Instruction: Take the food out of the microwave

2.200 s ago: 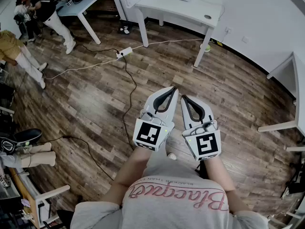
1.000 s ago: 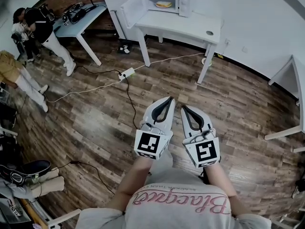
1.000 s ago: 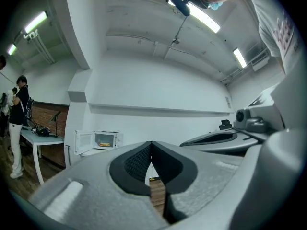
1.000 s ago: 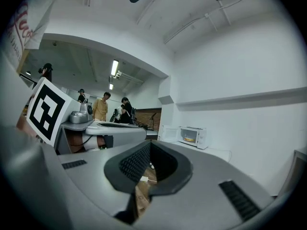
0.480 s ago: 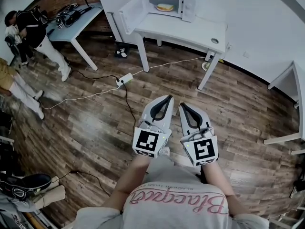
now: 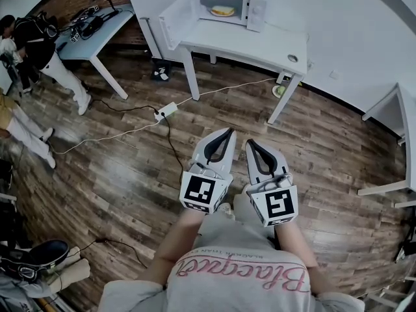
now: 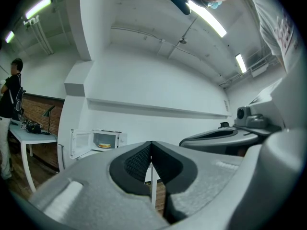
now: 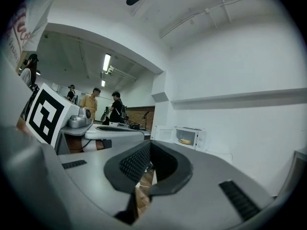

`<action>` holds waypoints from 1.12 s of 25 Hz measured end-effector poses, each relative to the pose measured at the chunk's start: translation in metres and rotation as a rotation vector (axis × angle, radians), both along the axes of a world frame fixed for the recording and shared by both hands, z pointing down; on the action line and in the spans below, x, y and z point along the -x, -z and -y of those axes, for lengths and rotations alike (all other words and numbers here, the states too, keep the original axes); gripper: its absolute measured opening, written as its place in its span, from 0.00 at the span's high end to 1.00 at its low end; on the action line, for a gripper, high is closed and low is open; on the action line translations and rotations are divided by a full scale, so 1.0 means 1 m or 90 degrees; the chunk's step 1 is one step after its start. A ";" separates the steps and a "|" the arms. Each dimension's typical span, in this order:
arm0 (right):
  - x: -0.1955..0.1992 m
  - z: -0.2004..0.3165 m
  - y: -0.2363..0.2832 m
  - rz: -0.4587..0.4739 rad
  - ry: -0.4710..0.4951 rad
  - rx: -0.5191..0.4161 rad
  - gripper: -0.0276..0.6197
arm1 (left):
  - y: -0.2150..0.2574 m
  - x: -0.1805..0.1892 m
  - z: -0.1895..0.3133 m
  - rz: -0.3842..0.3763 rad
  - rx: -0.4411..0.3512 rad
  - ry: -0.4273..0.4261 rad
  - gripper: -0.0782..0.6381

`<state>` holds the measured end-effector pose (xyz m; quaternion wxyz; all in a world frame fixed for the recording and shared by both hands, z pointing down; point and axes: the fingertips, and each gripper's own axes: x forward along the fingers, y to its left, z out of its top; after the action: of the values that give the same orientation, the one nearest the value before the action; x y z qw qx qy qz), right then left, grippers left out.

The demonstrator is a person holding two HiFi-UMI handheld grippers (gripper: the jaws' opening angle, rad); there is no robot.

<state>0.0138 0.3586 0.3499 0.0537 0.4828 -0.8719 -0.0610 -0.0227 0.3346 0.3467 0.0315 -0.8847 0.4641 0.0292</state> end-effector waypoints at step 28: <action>-0.007 0.170 -0.006 0.002 0.023 0.017 0.94 | 0.002 -0.007 0.171 0.004 0.001 0.023 0.88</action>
<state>0.0204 0.1887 0.3561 0.0575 0.4666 -0.8812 -0.0498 -0.0159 0.1635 0.3446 0.0330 -0.8762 0.4802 0.0257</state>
